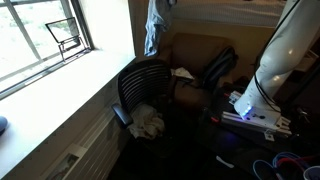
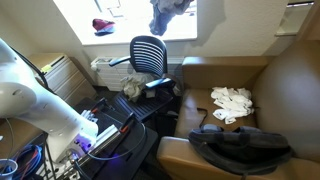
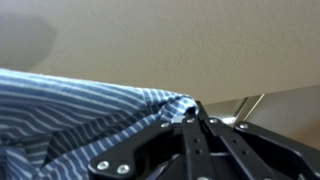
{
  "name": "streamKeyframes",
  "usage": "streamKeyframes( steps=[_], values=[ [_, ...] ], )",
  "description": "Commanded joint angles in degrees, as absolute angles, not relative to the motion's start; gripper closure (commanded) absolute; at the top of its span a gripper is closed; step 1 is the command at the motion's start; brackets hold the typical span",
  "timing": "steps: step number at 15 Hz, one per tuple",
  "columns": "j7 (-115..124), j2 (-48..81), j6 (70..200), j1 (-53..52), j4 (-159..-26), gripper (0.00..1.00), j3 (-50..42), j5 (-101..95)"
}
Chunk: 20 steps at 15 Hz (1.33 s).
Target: Get the blue shirt from the seat and place it on the backrest of the chair
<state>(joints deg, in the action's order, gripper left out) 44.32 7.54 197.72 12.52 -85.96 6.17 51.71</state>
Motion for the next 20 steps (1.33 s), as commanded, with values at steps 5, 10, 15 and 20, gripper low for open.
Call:
streamKeyframes(
  steps=[5, 10, 15, 20],
  values=[
    [48.9, 8.6, 197.7, 6.7, -85.8, 0.96, 12.3, 51.8],
    [55.5, 10.0, 191.2, 8.3, -85.4, 0.99, 16.4, 52.5],
    [54.1, 9.1, 178.8, 9.3, -87.9, 0.99, 22.1, 57.2],
    [63.6, 5.5, 164.4, 9.1, -96.3, 0.99, 14.6, 49.1]
  ],
)
